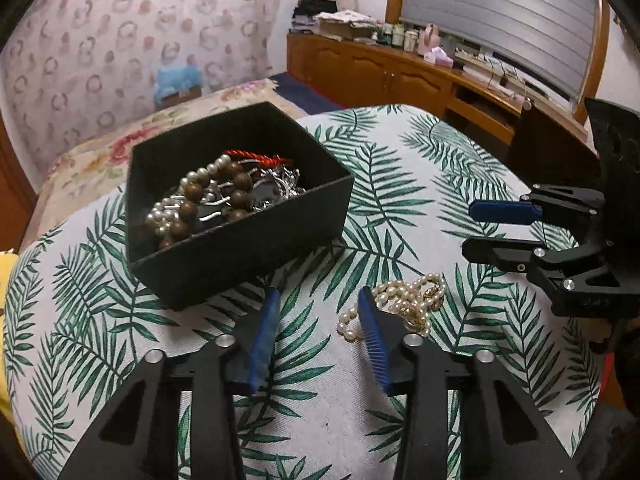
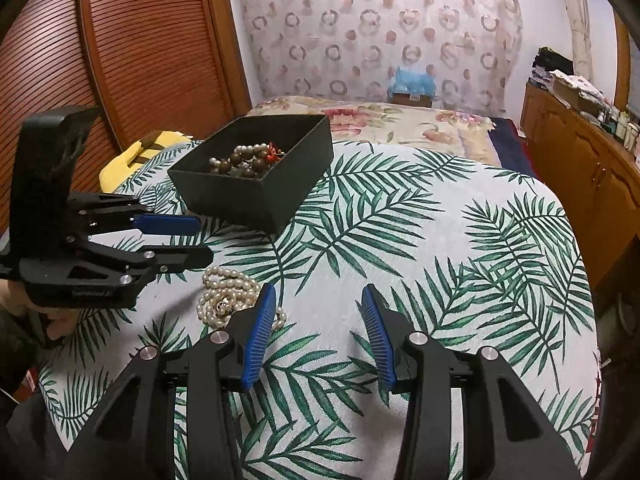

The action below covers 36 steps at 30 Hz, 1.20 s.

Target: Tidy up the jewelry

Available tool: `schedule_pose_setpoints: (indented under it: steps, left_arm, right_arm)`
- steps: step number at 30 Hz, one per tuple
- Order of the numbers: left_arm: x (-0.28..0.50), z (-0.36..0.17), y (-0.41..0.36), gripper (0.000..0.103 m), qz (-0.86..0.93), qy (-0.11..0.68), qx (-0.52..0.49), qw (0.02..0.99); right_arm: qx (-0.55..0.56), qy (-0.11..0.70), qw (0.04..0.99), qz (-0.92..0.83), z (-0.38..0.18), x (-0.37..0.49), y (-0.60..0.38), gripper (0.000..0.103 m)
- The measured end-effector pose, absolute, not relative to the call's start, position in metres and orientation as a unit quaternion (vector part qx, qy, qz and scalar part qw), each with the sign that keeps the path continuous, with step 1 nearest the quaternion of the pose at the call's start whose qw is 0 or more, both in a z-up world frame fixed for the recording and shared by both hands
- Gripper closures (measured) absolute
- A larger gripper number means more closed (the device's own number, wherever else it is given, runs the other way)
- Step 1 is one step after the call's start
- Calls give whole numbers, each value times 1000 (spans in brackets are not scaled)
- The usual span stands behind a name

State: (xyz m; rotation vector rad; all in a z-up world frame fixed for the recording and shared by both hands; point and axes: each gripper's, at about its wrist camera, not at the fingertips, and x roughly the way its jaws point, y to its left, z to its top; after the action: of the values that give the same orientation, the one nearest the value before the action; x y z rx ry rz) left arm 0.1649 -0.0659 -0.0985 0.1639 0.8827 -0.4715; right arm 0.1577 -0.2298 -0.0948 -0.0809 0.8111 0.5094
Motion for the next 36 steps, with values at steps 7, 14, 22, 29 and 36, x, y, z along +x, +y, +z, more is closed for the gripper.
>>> schedule_pose_setpoints:
  steps: [7, 14, 22, 29, 36]
  left_arm:
    - [163, -102, -73, 70, -232, 432, 108, 865]
    - [163, -108, -81, 79, -231, 436, 122, 861]
    - [162, -104, -84, 99, -234, 425, 103, 868]
    - [138, -61, -74, 99, -230, 369, 71, 898]
    - [118, -24, -63, 99, -221, 324, 53, 918]
  right_arm:
    - [-37, 390, 887, 246, -94, 158, -230, 56]
    - [-35, 391, 885, 251, -96, 157, -231, 56]
    - [-38, 394, 882, 254, -101, 151, -229, 56]
    - [-40, 390, 884, 253, -98, 141, -230, 56]
    - [-54, 392, 879, 265, -100, 139, -219, 56]
